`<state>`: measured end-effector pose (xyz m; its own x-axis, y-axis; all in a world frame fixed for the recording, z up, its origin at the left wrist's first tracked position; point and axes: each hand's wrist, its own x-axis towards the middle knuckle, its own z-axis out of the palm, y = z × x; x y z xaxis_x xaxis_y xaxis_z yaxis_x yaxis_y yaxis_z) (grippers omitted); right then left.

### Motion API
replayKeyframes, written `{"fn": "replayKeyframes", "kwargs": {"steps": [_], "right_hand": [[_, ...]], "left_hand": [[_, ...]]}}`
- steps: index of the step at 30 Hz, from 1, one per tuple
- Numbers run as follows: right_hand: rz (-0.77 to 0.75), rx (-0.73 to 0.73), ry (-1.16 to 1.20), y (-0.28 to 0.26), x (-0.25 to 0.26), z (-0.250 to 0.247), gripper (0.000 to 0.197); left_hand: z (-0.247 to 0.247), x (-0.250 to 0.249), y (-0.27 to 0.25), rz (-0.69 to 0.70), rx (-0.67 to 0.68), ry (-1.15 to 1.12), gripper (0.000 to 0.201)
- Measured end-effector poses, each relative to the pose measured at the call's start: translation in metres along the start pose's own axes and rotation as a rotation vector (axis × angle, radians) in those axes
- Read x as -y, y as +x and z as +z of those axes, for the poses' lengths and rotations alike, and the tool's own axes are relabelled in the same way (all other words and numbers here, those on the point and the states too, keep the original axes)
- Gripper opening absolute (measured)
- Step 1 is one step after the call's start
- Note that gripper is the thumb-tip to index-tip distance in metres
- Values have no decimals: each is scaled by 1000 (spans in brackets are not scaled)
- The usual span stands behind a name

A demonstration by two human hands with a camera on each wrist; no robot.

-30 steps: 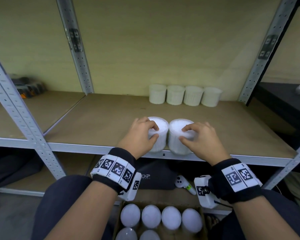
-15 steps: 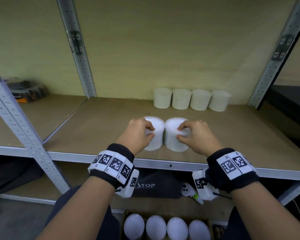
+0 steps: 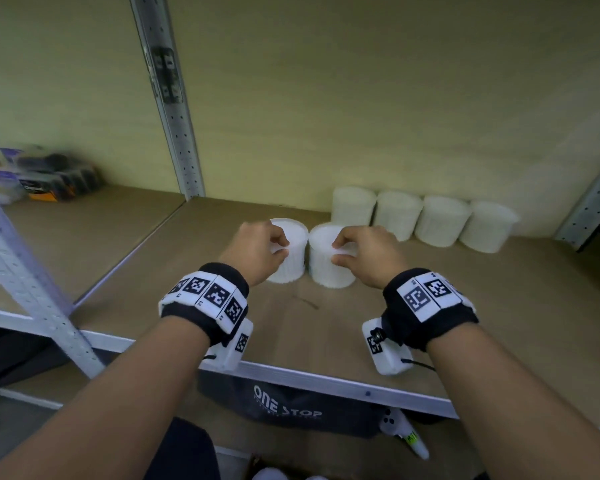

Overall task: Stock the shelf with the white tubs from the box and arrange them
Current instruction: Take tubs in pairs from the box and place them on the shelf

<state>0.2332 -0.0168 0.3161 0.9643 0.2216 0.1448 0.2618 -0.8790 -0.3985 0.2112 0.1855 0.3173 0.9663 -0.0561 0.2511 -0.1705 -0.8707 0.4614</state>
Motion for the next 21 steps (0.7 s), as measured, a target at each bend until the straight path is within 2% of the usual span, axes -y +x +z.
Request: {"fn": "replayKeyframes", "kwargs": {"steps": [5, 13, 21], "right_hand": [[-14, 28, -19, 43, 8, 8, 27], [-41, 25, -10, 99, 8, 19, 24], [-38, -24, -1, 130, 6, 26, 25]], "left_hand": [[0, 21, 36, -43, -6, -13, 21], [6, 49, 86, -23, -38, -39, 17], [11, 59, 122, -4, -57, -36, 18]]}}
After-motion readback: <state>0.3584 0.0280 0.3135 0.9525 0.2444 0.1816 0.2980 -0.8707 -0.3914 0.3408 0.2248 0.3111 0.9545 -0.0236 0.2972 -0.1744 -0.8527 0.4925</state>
